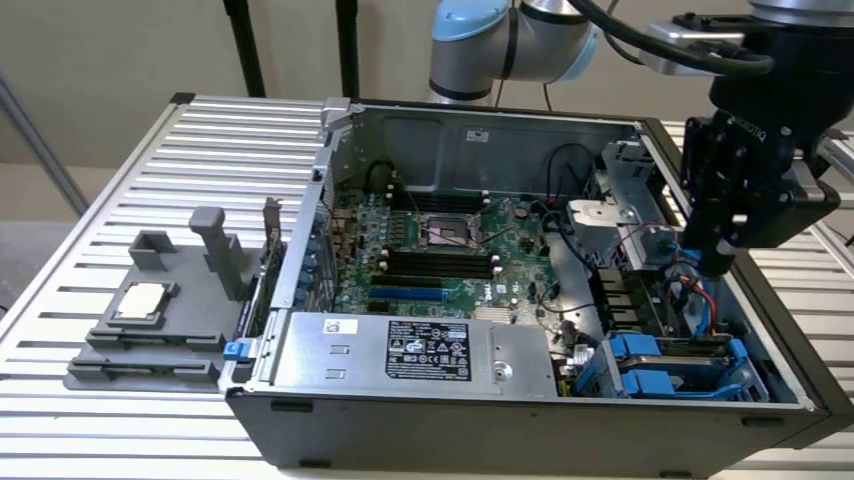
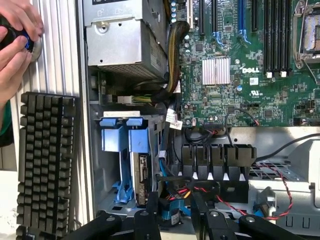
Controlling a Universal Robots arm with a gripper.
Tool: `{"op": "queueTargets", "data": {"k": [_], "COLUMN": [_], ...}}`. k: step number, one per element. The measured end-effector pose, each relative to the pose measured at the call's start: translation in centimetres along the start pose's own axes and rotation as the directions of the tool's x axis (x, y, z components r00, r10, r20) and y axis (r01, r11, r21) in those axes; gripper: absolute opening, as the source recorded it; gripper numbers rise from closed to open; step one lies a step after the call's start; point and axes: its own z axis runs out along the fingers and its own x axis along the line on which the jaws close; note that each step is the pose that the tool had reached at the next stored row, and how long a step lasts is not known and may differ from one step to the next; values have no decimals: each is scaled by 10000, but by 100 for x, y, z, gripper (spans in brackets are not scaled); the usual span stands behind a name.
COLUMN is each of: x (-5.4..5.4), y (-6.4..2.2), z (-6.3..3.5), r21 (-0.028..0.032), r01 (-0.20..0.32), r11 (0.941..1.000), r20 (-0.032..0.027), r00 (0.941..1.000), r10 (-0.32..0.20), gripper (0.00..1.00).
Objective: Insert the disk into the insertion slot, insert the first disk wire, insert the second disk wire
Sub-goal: 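Insert the second disk wire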
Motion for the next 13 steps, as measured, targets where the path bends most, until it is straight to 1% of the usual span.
{"op": "queueTargets", "data": {"k": [4, 8, 11, 13], "x": [-19, -32, -38, -39], "y": [13, 39, 43, 44], "z": [-2, 15, 34, 40], "r21": [1, -6, -12, -14], "r01": [-16, -76, -129, -155], "r11": [10000, 10000, 9999, 9999], "r20": [-98, -177, -258, -314], "r00": [10000, 9998, 9996, 9994], "r10": [16, 76, 128, 154], "gripper": [39, 39, 39, 37]}}
